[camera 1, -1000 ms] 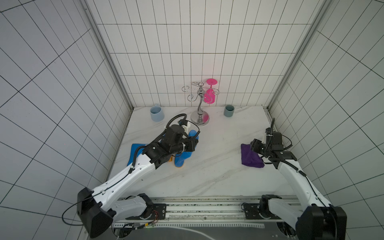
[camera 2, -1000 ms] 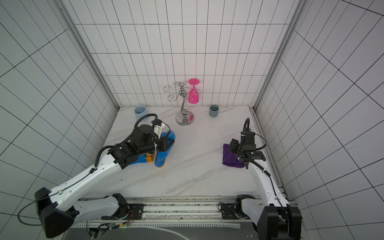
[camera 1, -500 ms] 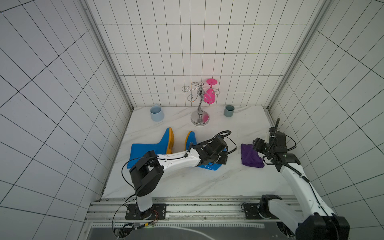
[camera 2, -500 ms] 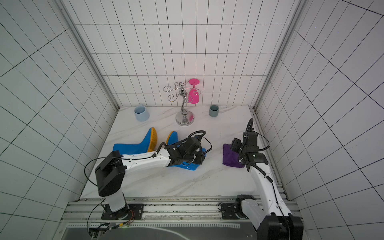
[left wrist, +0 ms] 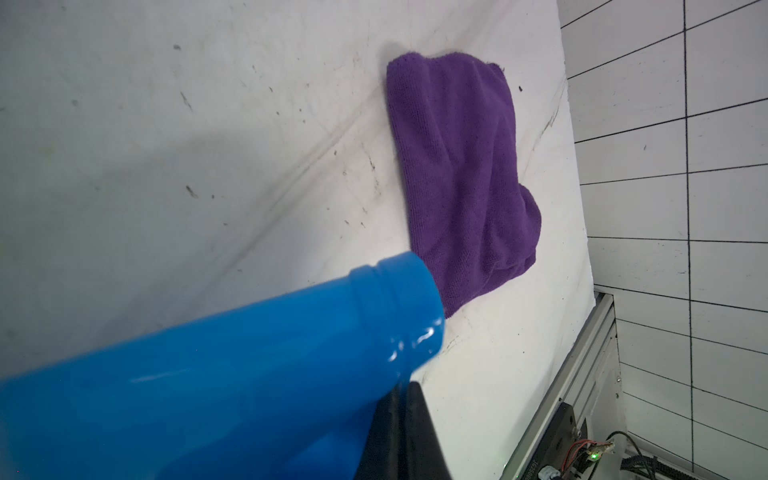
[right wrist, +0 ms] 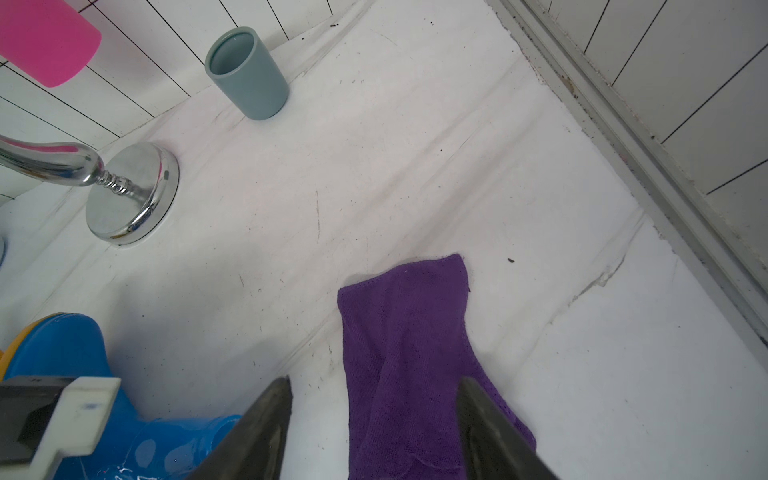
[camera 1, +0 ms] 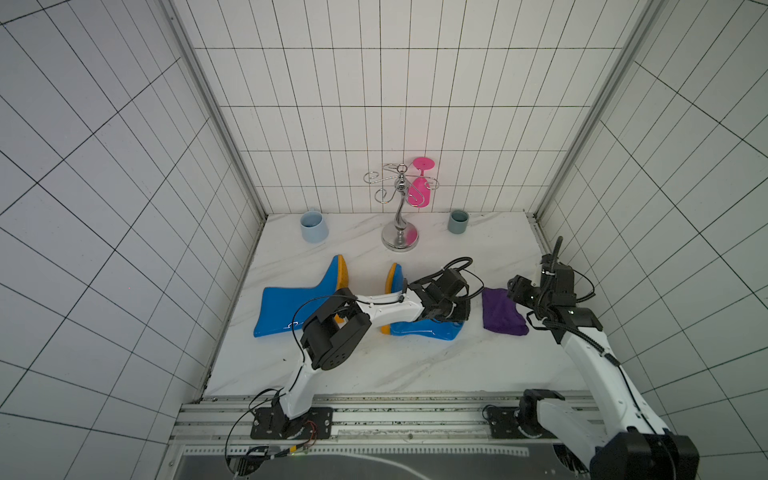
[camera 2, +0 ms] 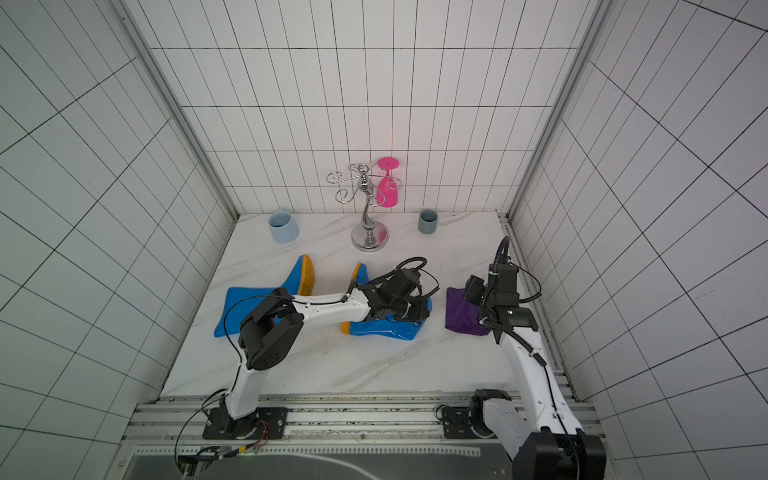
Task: Wipe the rubber boots with a cloth
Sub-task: Adjust the rubber boot at the center of the board.
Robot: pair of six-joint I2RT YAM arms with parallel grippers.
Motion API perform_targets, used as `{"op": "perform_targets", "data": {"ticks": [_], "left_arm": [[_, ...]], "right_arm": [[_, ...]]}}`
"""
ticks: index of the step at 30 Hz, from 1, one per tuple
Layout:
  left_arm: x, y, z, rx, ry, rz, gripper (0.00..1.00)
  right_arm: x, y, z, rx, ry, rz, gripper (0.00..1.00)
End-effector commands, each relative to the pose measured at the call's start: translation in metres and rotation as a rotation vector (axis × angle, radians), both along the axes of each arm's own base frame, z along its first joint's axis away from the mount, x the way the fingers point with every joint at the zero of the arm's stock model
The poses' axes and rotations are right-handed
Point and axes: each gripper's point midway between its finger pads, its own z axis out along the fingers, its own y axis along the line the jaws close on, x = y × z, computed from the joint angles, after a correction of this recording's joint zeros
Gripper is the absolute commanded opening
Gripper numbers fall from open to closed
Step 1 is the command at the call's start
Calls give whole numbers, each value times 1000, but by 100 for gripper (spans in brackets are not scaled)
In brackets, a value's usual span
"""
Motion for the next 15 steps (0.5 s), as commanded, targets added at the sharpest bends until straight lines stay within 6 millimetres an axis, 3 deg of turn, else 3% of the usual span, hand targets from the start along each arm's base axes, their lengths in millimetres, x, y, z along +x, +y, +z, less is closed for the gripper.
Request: {"op": "perform_targets", "data": {"ticks": [1, 4, 6, 10, 12, 15], "left_arm": [[5, -22, 28, -119, -7, -26, 11], [5, -24, 39, -163, -28, -44, 37], [6, -23, 49, -186, -49, -43, 48], [16, -14, 81, -234, -75, -37, 52], [19, 3, 100, -227, -106, -41, 52], [27, 49, 120, -169, -166, -35, 52]], "right_arm": [[2, -4, -1, 4, -10, -16, 64], [2, -3, -1, 6, -10, -13, 63], [2, -3, -1, 5, -10, -9, 63], [-2, -4, -2, -8, 9, -7, 63], [-4, -5, -4, -16, 27, -10, 63], [-6, -6, -11, -19, 60, -10, 63]]}}
